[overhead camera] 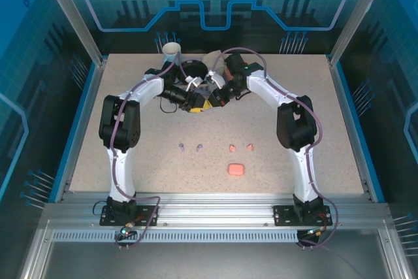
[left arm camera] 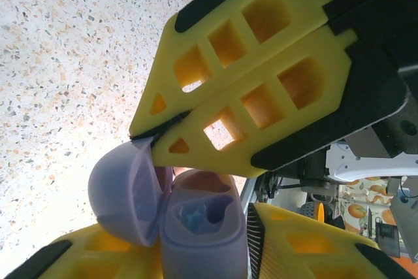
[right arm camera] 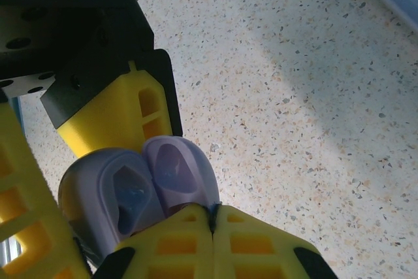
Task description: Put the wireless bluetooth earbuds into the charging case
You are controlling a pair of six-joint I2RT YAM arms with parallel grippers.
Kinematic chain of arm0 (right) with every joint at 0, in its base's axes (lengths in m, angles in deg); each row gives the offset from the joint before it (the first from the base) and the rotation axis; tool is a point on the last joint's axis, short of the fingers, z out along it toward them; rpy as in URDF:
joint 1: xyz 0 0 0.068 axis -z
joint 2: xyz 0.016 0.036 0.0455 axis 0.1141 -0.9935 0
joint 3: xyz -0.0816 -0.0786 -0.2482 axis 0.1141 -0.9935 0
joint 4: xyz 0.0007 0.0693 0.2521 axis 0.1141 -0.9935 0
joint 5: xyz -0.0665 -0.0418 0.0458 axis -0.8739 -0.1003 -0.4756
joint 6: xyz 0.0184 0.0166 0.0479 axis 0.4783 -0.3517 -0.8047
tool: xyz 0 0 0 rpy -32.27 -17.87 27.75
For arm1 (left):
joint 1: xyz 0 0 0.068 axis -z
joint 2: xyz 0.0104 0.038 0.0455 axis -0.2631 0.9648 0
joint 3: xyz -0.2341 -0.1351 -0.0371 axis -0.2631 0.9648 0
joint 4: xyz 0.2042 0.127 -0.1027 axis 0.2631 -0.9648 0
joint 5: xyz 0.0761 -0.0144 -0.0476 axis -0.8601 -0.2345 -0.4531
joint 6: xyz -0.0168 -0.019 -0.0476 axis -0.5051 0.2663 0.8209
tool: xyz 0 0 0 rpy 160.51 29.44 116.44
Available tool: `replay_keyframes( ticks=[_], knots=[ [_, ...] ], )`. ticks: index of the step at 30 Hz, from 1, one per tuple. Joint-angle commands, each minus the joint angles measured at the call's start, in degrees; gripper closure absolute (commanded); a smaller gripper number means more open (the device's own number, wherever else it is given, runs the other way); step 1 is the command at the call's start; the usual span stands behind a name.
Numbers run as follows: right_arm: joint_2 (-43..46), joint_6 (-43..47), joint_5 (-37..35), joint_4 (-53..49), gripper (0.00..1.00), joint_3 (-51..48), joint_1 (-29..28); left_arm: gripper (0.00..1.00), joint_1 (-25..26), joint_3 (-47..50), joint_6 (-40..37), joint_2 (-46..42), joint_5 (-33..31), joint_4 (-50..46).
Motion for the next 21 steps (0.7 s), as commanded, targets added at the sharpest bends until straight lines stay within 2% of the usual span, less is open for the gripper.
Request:
replay_keyframes(
  ticks=[1, 12, 15, 21],
  knots=[
    [1.4, 0.9, 1.5, -1.0, 1.0, 0.7, -0.3, 0.65, 0.1, -1.8, -1.2, 1.3, 2.1, -0.6],
    [1.6, 0.4, 1.3, -0.5, 1.0, 0.8, -0.5, 0.74, 0.7, -1.6, -0.2, 1.8, 2.1, 0.7],
    [1.8, 0.4, 1.4, -0.3, 1.0, 0.8, -0.5, 0.69, 0.9, -1.5, 0.1, 1.9, 2.1, 1.0],
    [1.8, 0.4, 1.1, -0.3, 1.0, 1.0, -0.5, 0.67, 1.1, -1.9, 0.5, 2.1, 1.9, 1.4]
  ],
)
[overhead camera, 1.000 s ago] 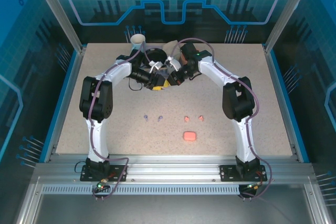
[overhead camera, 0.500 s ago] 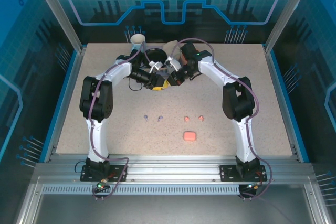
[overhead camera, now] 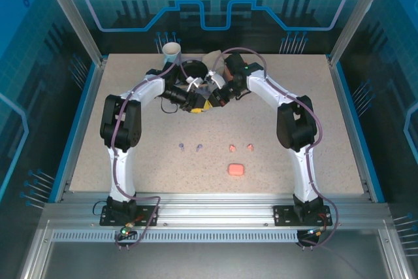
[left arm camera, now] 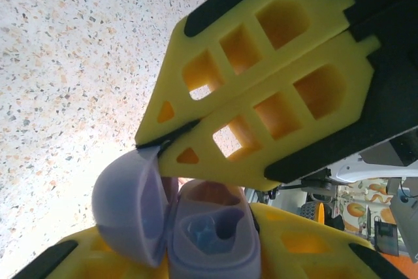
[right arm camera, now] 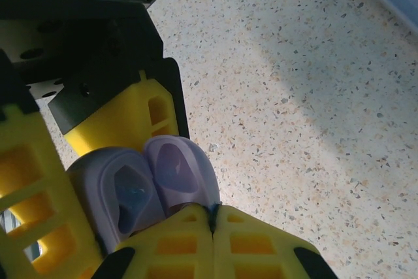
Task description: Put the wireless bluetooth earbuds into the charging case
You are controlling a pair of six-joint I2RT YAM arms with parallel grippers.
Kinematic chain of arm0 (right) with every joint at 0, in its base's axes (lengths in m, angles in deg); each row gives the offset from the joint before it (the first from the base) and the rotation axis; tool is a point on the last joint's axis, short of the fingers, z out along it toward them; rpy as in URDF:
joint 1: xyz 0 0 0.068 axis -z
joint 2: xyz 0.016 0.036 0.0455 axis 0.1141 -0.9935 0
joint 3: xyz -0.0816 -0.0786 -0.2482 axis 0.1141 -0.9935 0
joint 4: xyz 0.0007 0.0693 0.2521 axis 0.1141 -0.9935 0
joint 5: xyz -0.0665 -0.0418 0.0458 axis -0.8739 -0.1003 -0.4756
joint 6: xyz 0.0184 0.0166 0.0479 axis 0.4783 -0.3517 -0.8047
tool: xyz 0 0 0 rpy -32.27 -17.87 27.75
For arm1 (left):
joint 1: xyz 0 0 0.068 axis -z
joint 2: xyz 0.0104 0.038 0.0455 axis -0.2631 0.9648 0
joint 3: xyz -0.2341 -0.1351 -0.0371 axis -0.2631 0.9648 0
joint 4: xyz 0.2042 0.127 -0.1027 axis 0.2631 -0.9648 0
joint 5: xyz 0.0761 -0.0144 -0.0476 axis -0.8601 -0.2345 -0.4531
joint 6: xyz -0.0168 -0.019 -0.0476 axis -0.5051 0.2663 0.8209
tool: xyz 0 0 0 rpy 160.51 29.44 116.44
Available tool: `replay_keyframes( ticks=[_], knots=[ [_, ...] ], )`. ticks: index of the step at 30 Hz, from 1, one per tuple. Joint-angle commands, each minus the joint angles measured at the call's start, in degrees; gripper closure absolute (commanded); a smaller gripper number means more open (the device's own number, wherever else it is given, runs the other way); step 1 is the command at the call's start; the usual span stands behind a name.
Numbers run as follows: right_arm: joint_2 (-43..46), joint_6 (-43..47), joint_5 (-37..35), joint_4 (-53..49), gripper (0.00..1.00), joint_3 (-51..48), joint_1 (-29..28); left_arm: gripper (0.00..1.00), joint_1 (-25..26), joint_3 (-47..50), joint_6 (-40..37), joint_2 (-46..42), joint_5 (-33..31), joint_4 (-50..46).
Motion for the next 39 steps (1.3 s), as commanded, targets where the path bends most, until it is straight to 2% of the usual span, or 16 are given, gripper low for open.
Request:
replay_keyframes(
  ticks=[1, 13, 17, 20, 22, 26, 31, 34, 36, 39],
  knots=[
    [1.8, 0.5, 1.4, -0.4, 1.0, 1.0, -0.4, 0.67, 0.6, -1.9, 0.3, 1.3, 1.7, 0.6],
    [1.9, -1.4, -0.7, 0.2, 1.0, 1.2, 0.0, 0.88, 0.7, -1.8, 0.3, 0.9, 1.4, 0.7],
    [4.0, -7.0, -0.9, 1.9, 0.66, 0.7, 2.8, 0.97, 0.5, -0.5, 1.0, -1.4, 0.0, 2.5],
    [7.9, -10.8, -0.7, 3.3, 0.54, -1.3, 5.5, 1.0, 0.0, 1.4, 2.3, -3.9, -1.2, 5.1],
    [10.7, -13.5, -0.7, 4.2, 0.51, -3.0, 7.2, 1.0, -0.4, 3.0, 3.8, -5.8, -2.4, 8.1],
    [15.4, -19.5, -4.0, 4.0, 0.49, -5.9, 8.8, 1.0, -0.6, 10.0, 9.1, -12.4, -10.0, 19.5],
    [21.6, -28.1, -10.8, 5.0, 0.47, -11.4, 8.1, 1.0, -0.6, 27.0, 12.6, -24.7, -18.2, 43.6],
    [24.9, -32.0, -15.2, 5.1, 0.45, -15.1, 6.3, 1.0, 0.4, 38.1, 12.0, -31.7, -24.6, 58.3],
    [26.3, -33.2, -18.7, 4.7, 0.44, -17.0, 3.9, 1.0, 1.6, 45.2, 10.6, -35.9, -31.0, 66.5],
    [27.5, -35.5, -22.4, 4.7, 0.44, -19.3, 0.3, 1.0, 2.5, 54.5, 10.5, -39.5, -36.1, 80.2]
  ],
)
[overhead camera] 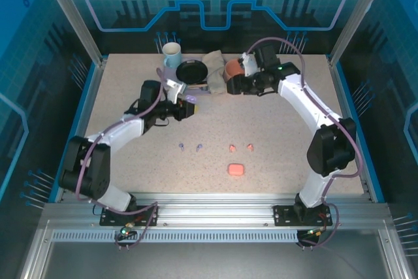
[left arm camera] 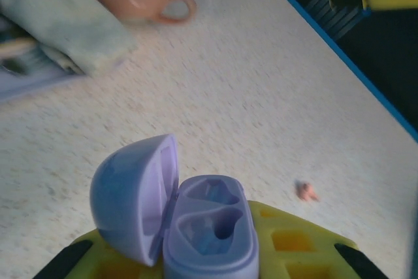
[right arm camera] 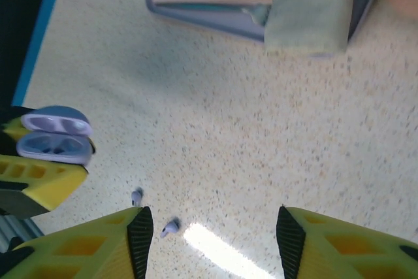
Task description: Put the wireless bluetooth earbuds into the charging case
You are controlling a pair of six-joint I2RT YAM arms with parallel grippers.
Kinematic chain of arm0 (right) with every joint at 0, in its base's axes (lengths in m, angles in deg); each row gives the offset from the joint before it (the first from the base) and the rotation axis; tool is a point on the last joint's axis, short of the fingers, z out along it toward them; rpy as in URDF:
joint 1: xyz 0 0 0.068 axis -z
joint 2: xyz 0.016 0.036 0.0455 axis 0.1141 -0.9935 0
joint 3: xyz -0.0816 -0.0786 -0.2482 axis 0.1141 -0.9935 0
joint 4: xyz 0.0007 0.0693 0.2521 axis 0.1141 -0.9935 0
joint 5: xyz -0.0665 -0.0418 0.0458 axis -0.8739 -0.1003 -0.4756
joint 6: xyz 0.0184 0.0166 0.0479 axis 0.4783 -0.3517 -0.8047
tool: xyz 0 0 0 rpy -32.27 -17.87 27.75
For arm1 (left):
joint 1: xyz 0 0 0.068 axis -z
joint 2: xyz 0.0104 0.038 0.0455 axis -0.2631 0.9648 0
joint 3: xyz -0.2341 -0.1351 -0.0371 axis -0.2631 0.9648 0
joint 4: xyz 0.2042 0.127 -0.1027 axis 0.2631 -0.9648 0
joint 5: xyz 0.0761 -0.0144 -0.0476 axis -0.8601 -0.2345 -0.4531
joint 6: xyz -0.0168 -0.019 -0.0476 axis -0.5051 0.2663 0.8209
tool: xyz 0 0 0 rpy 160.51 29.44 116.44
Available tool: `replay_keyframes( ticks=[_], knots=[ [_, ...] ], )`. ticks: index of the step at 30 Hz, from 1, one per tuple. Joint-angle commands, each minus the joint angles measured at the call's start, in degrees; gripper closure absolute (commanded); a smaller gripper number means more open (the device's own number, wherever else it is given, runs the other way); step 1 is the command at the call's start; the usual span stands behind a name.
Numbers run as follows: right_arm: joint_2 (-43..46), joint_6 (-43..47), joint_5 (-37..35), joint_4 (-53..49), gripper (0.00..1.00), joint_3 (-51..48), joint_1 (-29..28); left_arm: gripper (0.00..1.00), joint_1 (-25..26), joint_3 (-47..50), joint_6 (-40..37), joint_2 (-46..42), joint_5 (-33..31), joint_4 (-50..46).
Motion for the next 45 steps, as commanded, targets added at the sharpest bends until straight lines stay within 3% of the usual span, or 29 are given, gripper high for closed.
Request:
replay_keyframes(
  ticks=[1, 4, 13, 28, 37, 45],
  knots=[
    [2.3, -5.5, -6.4, 0.2, 0.44, -3.0, -4.7, 1.0, 1.5, 9.3, -1.0, -3.4, -10.5, 26.3],
    [3.0, -8.2, -11.4, 0.4, 0.44, -4.5, -8.7, 1.0, 3.9, 17.3, -4.7, -4.5, -16.7, 39.0],
    [1.5, -20.2, -21.4, -0.3, 0.45, -6.9, -15.5, 1.0, 6.0, 24.0, -10.6, -3.7, -21.3, 53.5],
    [-3.9, -21.9, -23.4, 0.3, 0.46, -5.3, -18.3, 1.0, 6.1, 26.5, -12.6, -5.3, -21.3, 57.3],
    [-7.2, -25.6, -24.9, -1.5, 0.48, -4.7, -21.6, 1.0, 4.3, 24.6, -9.0, -4.3, -25.3, 60.1],
    [-11.5, -32.1, -29.1, -6.1, 0.5, -1.0, -25.7, 1.0, 1.6, 21.0, -4.7, -2.7, -22.9, 63.4]
  ],
)
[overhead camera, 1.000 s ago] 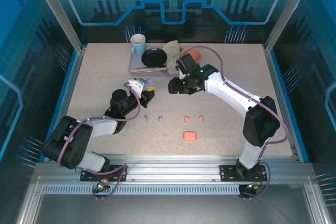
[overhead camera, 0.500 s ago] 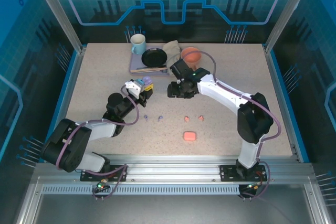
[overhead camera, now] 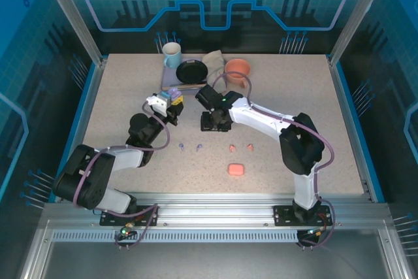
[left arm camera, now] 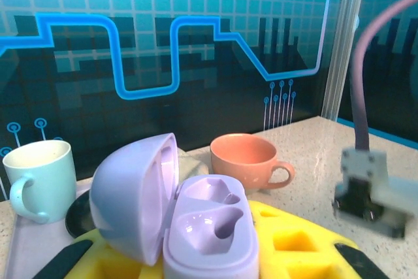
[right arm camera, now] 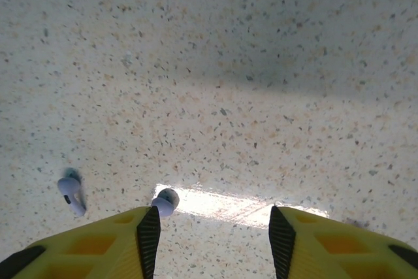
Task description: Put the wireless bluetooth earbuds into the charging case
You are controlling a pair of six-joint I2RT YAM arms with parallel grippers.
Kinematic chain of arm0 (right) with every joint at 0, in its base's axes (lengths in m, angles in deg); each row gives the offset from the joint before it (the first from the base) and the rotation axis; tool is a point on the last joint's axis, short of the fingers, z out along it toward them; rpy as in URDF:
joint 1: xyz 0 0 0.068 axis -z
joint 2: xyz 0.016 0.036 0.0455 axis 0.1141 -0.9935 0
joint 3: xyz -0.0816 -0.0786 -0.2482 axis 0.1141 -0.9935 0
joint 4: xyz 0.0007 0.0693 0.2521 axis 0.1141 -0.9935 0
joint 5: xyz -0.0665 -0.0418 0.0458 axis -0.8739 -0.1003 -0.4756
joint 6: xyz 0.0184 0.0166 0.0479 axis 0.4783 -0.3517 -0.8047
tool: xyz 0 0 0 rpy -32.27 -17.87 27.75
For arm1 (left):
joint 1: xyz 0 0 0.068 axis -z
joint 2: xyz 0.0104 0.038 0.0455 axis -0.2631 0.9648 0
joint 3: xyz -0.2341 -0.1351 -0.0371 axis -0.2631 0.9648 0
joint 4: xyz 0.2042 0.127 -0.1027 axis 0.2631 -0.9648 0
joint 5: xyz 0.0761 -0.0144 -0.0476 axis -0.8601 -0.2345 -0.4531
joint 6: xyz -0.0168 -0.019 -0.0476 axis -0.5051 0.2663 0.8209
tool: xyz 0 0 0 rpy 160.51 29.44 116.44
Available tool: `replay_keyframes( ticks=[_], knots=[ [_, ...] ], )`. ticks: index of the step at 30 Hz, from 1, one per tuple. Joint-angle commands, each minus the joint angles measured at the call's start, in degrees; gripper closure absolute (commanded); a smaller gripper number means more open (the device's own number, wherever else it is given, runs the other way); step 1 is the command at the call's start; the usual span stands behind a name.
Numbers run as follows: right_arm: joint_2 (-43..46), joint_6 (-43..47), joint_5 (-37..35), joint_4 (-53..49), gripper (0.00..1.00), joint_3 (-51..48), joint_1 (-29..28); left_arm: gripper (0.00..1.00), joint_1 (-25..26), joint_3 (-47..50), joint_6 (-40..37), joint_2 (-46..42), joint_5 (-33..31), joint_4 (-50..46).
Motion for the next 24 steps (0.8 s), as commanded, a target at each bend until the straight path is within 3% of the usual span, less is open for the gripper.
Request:
replay_keyframes(
  ticks=[1, 7, 14, 24],
  knots=[
    [-1.6, -3.5, -2.5, -2.1, 0.5, 2.0, -2.5, 1.0, -0.6, -3.2, 2.2, -0.1, 1.3, 4.2],
    [-5.3, -4.9, -2.1, -3.8, 0.52, 3.5, -5.0, 1.0, -1.5, -5.1, 2.9, -0.9, 1.4, 3.3],
    [-10.0, -12.6, -2.0, -8.8, 0.52, 7.7, -6.9, 1.0, -1.7, -4.9, 3.4, -0.9, 1.6, 3.7],
    [-13.7, -16.2, 0.1, -7.7, 0.57, 9.7, -7.7, 1.0, -2.4, -4.3, 3.8, -1.3, 1.6, 3.8]
  ],
)
